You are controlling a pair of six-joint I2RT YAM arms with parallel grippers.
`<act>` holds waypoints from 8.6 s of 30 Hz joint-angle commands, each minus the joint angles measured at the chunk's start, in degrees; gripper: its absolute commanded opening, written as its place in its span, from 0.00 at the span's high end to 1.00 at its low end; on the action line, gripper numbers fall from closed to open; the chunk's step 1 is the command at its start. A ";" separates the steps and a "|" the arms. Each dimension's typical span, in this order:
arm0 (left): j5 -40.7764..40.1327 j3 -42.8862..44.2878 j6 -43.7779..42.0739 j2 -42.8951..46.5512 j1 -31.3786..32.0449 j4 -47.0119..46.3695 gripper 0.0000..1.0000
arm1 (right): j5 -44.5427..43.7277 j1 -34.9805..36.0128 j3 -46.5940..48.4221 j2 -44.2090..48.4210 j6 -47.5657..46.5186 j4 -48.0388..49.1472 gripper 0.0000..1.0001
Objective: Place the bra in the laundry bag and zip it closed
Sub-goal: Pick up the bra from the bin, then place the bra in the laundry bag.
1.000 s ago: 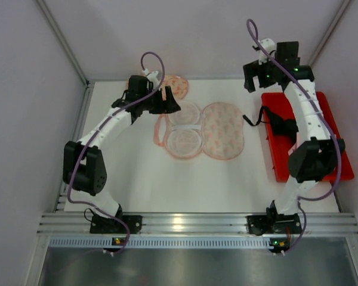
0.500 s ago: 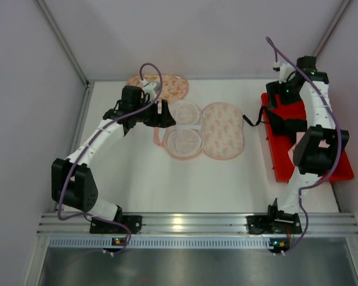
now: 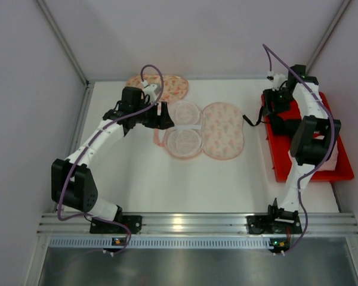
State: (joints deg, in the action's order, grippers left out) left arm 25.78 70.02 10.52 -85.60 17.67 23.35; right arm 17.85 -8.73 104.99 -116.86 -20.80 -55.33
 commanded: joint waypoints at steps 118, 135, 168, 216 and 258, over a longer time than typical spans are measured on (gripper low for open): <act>36.27 13.66 -5.60 3.42 14.58 -4.37 1.00 | 36.92 35.28 -27.99 45.31 13.25 21.67 0.75; 35.57 6.45 -23.71 13.01 15.11 7.41 1.00 | 38.93 24.99 -47.59 45.33 -22.17 18.50 0.23; 34.07 3.37 -23.53 20.47 14.67 7.50 1.00 | 32.07 37.65 -45.05 22.29 -24.28 23.35 0.47; -4.05 12.94 -32.06 19.43 14.06 12.15 1.00 | 3.86 33.16 -11.05 19.22 -39.85 39.71 1.00; -1.35 -0.76 0.19 -8.96 14.41 -0.15 1.00 | 15.99 32.11 -21.05 -16.74 -58.82 110.27 0.31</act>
State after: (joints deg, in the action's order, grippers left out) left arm 20.84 67.07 6.63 -93.95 31.62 25.87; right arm 32.67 24.01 84.68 -135.63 -77.52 52.01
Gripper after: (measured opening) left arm 0.035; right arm 0.643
